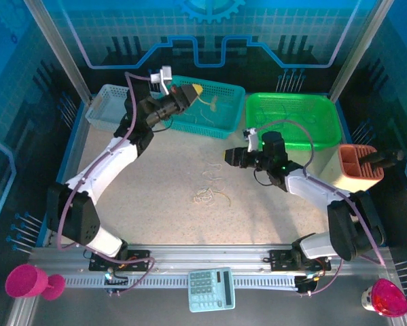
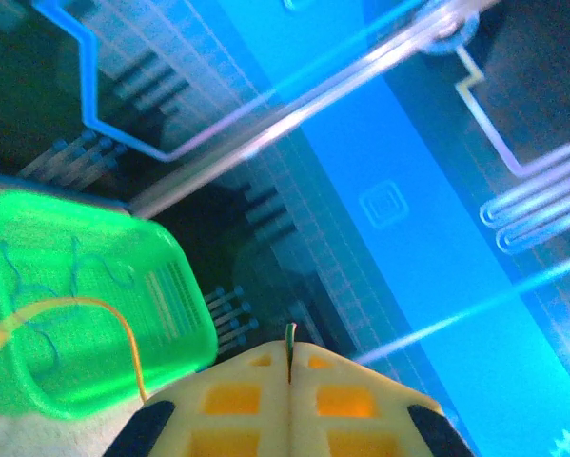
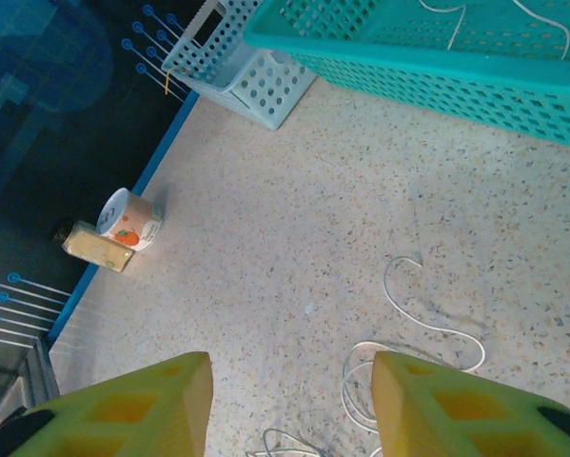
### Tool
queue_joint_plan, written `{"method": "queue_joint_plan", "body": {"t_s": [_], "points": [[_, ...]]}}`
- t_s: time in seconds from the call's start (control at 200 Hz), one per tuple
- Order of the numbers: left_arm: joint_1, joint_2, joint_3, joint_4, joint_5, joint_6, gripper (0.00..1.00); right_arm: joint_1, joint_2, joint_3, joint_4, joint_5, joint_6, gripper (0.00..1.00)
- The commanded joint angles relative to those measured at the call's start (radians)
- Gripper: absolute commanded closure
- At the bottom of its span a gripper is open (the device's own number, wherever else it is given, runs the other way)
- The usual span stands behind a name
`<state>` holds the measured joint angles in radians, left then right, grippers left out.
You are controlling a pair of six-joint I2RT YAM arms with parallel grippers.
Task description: Untangle the cables
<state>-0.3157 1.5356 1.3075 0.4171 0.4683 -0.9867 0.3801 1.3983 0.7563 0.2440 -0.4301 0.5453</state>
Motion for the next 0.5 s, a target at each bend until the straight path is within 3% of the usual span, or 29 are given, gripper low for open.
{"method": "queue_joint_plan", "body": {"t_s": [0.0, 0.495], "points": [[0.055, 0.046, 0.064, -0.003, -0.079, 0.024, 1.00, -0.030, 0.031, 0.068, -0.080, -0.034, -0.026, 0.48], [0.337, 0.142, 0.116, -0.187, -0.446, 0.222, 1.00, -0.099, 0.059, 0.168, -0.186, -0.106, -0.048, 0.43]]}}
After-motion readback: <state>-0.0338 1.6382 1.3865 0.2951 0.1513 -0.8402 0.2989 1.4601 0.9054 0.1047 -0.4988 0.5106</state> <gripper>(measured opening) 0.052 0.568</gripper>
